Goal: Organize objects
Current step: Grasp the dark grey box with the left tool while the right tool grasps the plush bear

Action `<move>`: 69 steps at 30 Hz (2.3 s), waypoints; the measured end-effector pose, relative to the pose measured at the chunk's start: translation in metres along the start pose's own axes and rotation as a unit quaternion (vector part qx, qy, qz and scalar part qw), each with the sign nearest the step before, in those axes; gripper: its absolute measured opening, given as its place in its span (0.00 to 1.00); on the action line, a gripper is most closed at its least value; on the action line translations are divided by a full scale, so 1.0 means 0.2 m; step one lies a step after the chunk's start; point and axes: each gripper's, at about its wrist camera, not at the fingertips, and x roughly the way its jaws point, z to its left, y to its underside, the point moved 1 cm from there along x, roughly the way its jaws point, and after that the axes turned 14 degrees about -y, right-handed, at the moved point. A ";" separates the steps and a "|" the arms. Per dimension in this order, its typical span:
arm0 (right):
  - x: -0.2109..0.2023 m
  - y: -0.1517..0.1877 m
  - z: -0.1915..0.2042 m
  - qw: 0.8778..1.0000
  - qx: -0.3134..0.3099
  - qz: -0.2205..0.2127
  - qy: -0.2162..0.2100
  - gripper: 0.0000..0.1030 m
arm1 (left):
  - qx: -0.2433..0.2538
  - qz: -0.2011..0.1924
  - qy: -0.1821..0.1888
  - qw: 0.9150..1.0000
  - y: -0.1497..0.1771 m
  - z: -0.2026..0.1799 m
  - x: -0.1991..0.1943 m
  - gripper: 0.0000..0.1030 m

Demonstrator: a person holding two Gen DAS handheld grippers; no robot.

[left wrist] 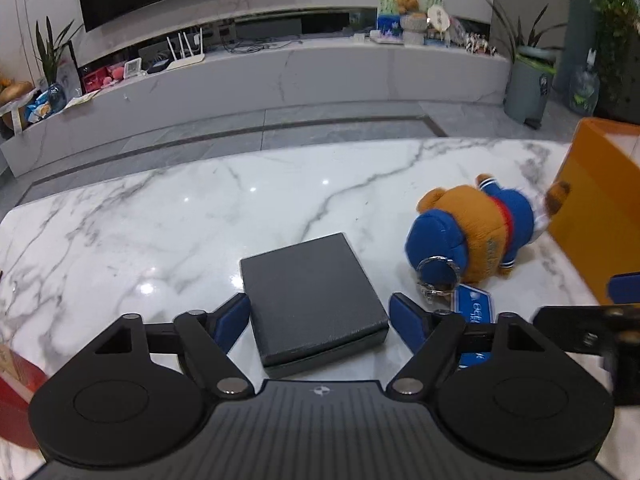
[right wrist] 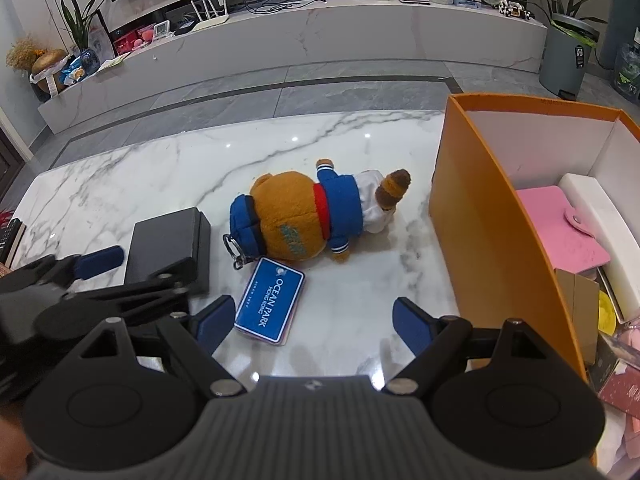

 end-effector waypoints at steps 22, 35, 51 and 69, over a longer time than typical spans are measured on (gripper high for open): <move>0.14 -0.10 -0.06 0.987 0.147 -0.060 -0.019 0.84 | -0.027 0.007 0.044 0.999 0.35 0.32 -0.15 0.87; 0.33 -0.17 -0.08 0.955 0.275 -0.111 0.012 0.85 | -0.035 0.006 0.042 0.999 0.50 0.45 -0.25 0.87; 0.37 -0.19 0.01 0.985 0.160 0.038 -0.053 0.61 | -0.032 0.017 0.045 0.998 0.59 0.52 -0.27 0.86; 0.02 0.33 0.29 0.975 -0.094 0.188 -0.070 0.63 | -0.029 0.033 0.040 0.998 0.80 0.48 -0.52 0.86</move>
